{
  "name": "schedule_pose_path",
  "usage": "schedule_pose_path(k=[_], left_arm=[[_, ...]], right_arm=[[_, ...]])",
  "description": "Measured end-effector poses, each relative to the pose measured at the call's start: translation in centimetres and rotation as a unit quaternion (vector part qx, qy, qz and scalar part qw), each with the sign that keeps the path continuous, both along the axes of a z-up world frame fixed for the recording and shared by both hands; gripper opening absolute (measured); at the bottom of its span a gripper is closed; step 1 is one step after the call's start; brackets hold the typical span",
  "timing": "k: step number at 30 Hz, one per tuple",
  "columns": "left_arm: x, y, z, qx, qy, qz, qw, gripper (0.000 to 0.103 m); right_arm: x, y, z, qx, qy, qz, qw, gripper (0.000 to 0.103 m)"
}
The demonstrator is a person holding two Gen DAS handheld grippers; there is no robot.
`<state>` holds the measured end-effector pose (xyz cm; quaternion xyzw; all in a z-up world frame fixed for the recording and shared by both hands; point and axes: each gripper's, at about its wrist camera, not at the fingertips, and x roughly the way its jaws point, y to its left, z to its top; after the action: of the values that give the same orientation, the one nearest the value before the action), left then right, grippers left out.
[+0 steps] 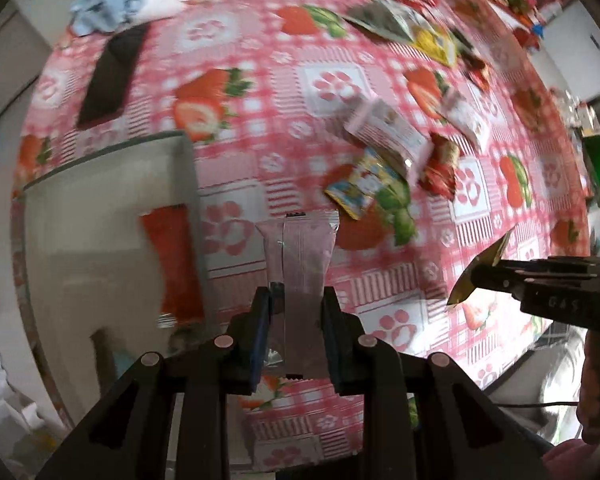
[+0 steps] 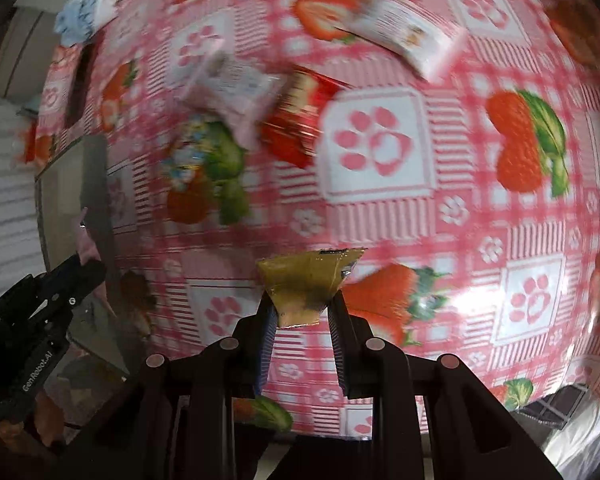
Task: Organize snacks
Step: 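Carry the yellow and pink bars into the white tray and open both grippers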
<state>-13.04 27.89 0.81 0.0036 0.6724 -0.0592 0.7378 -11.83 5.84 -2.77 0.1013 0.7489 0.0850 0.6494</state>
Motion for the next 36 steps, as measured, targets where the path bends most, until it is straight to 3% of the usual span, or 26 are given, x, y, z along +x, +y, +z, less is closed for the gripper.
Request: schedule_pose_path(k=[6,14,22,26,32,34,36], left_arm=[[-0.5,3.3,0.5,0.007,-0.017,0.054,0.9984,0.028],[-2.7,8.0,0.8,0.024,-0.026,0.109,0.9934,0.028],[-5.5,12.6,-0.1,0.033,-0.007,0.150,0.9882,0.028],[-6.7,14.0,-0.8,0.034,0.006,0.164,0.9858,0.028],[-7.7,14.8,-1.4,0.035,0.015,0.173,0.9842,0.028],[-7.8,14.9,-1.5,0.035,0.019,0.172,0.9842,0.035],[-7.9,15.0,-1.7,0.038,0.022,0.173,0.9839,0.052]], right_arm=[[0.4,3.6,1.5,0.012,-0.021,0.051,0.998,0.027],[0.9,12.2,3.7,0.039,-0.039,0.135,0.989,0.027],[0.6,21.0,4.1,0.057,-0.040,0.213,0.975,0.027],[0.4,25.2,2.7,0.054,-0.032,0.249,0.966,0.028],[-0.1,28.0,0.8,0.039,-0.013,0.269,0.962,0.028],[-0.1,28.3,0.2,0.038,-0.004,0.268,0.963,0.028],[0.0,28.4,-0.1,0.035,0.000,0.265,0.964,0.029]])
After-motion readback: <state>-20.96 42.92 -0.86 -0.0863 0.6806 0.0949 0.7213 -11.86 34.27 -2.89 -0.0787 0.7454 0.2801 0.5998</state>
